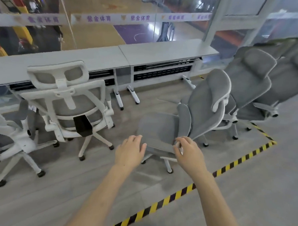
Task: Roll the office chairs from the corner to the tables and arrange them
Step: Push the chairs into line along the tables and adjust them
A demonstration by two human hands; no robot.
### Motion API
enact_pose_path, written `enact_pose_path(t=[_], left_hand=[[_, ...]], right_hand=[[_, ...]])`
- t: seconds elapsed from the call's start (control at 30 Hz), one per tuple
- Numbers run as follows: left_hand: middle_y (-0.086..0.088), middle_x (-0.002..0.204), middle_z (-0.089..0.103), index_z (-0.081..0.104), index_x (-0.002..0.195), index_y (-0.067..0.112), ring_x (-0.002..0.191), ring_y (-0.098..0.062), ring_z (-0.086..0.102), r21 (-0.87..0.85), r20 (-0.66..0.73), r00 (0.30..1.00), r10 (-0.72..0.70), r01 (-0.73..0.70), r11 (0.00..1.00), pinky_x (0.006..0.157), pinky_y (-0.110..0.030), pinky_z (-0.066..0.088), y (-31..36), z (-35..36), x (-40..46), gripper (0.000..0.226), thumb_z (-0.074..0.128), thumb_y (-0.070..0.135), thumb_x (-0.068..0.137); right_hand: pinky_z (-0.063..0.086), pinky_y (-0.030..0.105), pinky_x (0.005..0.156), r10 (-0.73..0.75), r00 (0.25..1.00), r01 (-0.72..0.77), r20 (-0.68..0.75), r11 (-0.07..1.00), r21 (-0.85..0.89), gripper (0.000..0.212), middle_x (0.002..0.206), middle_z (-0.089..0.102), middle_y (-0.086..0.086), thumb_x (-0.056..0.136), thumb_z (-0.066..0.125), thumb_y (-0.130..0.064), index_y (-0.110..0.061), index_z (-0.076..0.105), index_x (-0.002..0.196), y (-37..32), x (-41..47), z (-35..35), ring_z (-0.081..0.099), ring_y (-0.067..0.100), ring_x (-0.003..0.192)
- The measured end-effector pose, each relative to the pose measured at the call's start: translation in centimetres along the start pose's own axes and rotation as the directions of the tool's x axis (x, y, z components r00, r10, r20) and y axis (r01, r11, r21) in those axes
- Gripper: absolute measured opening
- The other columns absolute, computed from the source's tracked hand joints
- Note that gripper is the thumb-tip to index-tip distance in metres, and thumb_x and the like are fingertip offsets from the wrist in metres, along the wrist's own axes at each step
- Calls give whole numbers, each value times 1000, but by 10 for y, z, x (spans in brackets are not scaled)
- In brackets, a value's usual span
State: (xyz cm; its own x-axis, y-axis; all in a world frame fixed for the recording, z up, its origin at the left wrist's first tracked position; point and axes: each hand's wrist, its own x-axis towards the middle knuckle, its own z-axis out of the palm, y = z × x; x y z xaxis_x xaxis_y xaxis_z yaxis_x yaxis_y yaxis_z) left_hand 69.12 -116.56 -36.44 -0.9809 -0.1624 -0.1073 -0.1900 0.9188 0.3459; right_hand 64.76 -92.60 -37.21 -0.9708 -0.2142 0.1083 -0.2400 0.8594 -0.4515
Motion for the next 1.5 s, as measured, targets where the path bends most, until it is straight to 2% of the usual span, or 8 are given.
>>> enact_pose_path(t=[0.27, 0.5, 0.6, 0.7, 1.0, 1.13, 1.27, 1.5], left_hand=[[5, 148, 50, 44, 153, 25, 130, -22, 51, 16, -12, 988, 152, -152, 988, 96, -40, 45, 152, 50, -12, 50, 37, 47, 109], [8, 144, 51, 48, 148, 26, 123, -16, 53, -45, -18, 982, 186, -187, 981, 90, -34, 48, 301, 100, -30, 45, 37, 45, 108], [9, 150, 48, 46, 151, 26, 132, -16, 48, -74, -24, 984, 177, -178, 981, 95, -35, 48, 341, 111, -29, 47, 37, 44, 108], [9, 148, 50, 48, 150, 26, 131, -18, 49, -73, -35, 986, 165, -167, 983, 95, -37, 48, 365, 120, -19, 47, 40, 45, 108], [5, 140, 53, 51, 141, 23, 122, -21, 53, -70, -148, 986, 80, -91, 993, 89, -38, 45, 416, 131, 86, 41, 39, 42, 107], [4, 144, 50, 47, 147, 23, 126, -23, 51, -121, -203, 979, 10, -35, 992, 93, -41, 47, 433, 122, 155, 44, 40, 41, 107], [3, 143, 49, 50, 141, 24, 120, -24, 53, -155, -248, 967, -56, 18, 988, 91, -45, 51, 445, 108, 219, 39, 41, 38, 105], [7, 146, 49, 48, 145, 27, 129, -19, 50, -136, -251, 961, -114, 82, 987, 97, -42, 48, 456, 100, 287, 44, 40, 43, 104]], right_hand=[[50, 38, 102, 65, 995, -66, -79, 998, -3, 35, 137, 60, -3, 103, 58, -36, -19, 64, 133, 131, -54, -70, 55, 22, 129], [52, 37, 101, 65, 992, -70, -108, 997, -41, 38, 136, 62, -2, 101, 61, -38, -18, 66, 132, 258, -87, -134, 56, 20, 128], [52, 36, 99, 62, 994, -66, -93, 997, -40, 36, 135, 61, -3, 101, 61, -38, -19, 66, 131, 295, -84, -152, 57, 19, 126], [52, 35, 99, 33, 995, -37, -97, 998, -42, 34, 135, 62, -3, 101, 62, -36, -19, 66, 131, 321, -69, -163, 58, 20, 125], [51, 38, 100, -32, 996, 28, -83, 998, -49, 36, 139, 59, -3, 102, 58, -36, -19, 64, 134, 378, 46, -174, 52, 21, 130], [50, 35, 98, -80, 994, 76, -74, 995, -60, 35, 139, 58, -6, 103, 58, -37, -21, 64, 134, 391, 119, -180, 53, 19, 128], [53, 41, 91, -144, 988, 138, -62, 987, -83, 32, 134, 60, -5, 100, 60, -34, -22, 65, 129, 400, 193, -187, 56, 24, 122], [50, 46, 100, -280, 959, 279, -46, 960, -29, 32, 133, 62, 0, 98, 63, -28, -16, 66, 128, 396, 311, -191, 54, 27, 126]])
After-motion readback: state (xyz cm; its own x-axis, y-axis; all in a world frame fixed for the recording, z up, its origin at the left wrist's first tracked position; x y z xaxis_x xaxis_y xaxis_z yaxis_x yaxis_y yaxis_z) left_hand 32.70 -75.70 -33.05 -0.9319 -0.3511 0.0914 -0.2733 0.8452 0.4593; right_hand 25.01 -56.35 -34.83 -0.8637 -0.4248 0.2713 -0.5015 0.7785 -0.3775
